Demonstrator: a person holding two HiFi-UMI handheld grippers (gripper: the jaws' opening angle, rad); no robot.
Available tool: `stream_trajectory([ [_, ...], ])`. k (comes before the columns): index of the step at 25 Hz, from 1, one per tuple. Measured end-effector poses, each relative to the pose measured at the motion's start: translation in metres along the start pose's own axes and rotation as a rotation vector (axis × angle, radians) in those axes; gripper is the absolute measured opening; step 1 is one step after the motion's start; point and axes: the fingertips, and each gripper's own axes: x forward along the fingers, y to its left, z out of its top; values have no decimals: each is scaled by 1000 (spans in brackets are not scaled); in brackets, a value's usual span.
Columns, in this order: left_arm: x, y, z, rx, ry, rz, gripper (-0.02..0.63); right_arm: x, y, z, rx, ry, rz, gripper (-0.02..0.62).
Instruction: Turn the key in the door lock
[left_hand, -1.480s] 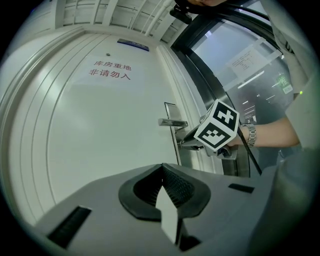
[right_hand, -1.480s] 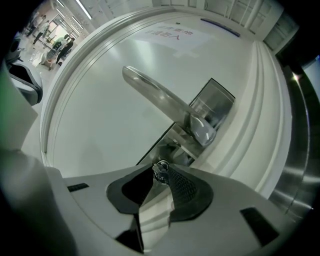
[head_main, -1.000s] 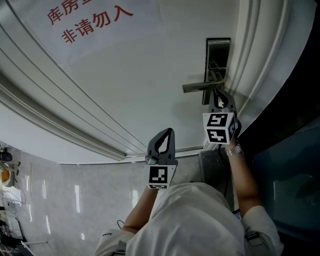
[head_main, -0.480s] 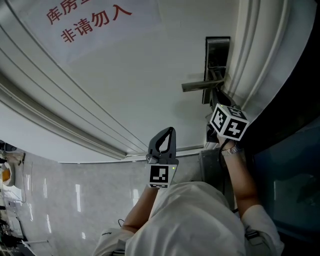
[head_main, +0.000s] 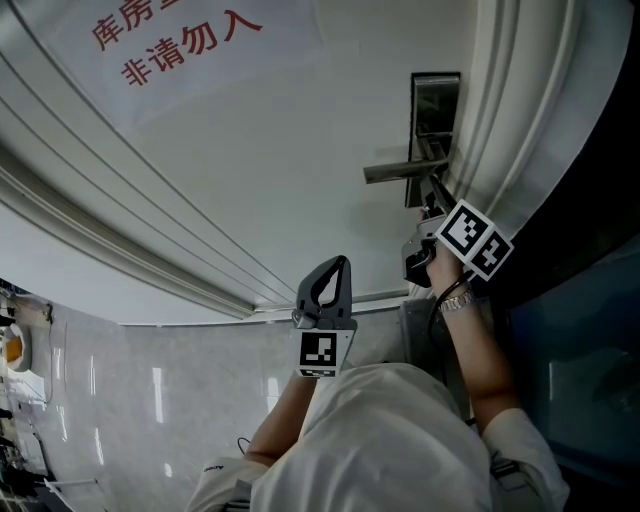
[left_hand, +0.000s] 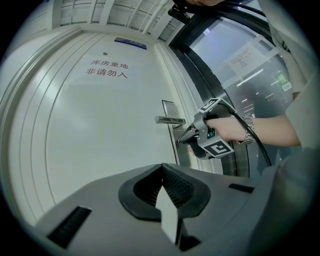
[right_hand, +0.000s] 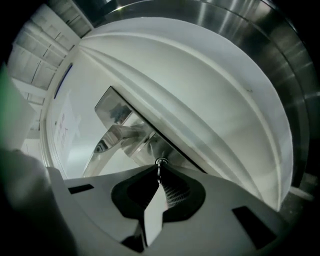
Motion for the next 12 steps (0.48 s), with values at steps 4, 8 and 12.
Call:
stream_trajectory([
  [4, -2, 1, -2, -1, 4, 10, 9, 0, -2, 0, 182, -24, 29, 15],
  [8, -4, 6, -2, -3, 4, 27, 9, 0, -2, 0, 265, -38, 38, 15],
  [12, -6, 6, -2, 1, 5, 33, 9, -1, -3, 0, 308, -49, 40, 16],
])
